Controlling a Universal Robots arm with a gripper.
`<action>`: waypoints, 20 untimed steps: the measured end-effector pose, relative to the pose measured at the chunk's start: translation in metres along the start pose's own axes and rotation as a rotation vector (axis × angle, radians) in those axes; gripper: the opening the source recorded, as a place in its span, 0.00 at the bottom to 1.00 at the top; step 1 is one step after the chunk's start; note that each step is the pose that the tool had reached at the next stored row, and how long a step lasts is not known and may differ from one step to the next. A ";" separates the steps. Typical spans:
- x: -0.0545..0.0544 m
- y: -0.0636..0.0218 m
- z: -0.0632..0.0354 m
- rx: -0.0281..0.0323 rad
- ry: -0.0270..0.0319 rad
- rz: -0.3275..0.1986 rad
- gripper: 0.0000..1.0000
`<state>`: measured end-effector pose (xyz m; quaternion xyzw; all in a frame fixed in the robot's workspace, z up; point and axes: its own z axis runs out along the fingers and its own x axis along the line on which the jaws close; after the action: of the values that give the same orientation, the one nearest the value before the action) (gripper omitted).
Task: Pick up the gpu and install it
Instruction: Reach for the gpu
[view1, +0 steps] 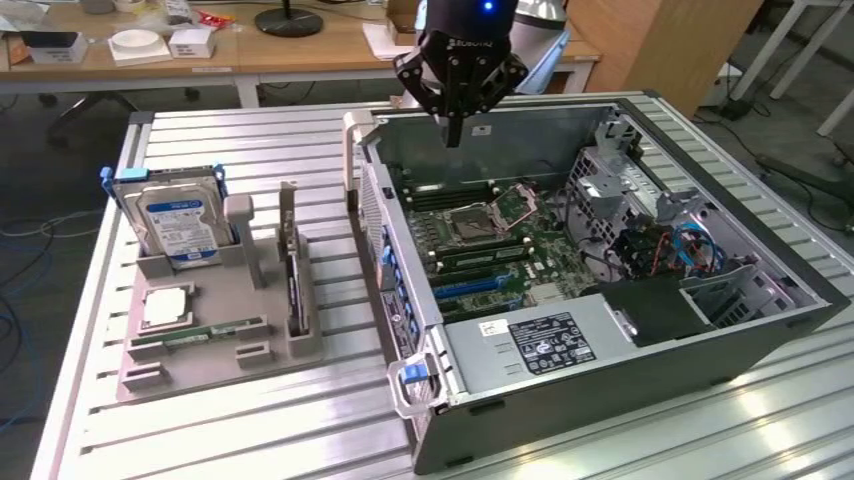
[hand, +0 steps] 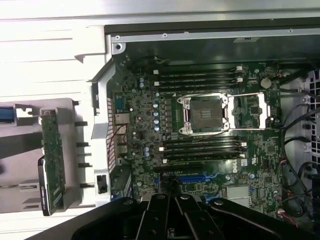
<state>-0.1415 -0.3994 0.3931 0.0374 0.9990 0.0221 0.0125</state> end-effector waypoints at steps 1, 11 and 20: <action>0.001 -0.0001 0.0000 0.0000 0.0000 0.000 0.10; 0.013 -0.0011 -0.0002 0.0001 0.0001 0.000 0.10; 0.025 -0.0021 -0.0003 0.0001 0.0002 0.000 0.10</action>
<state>-0.1667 -0.3996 0.3928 0.0374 0.9990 0.0221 0.0124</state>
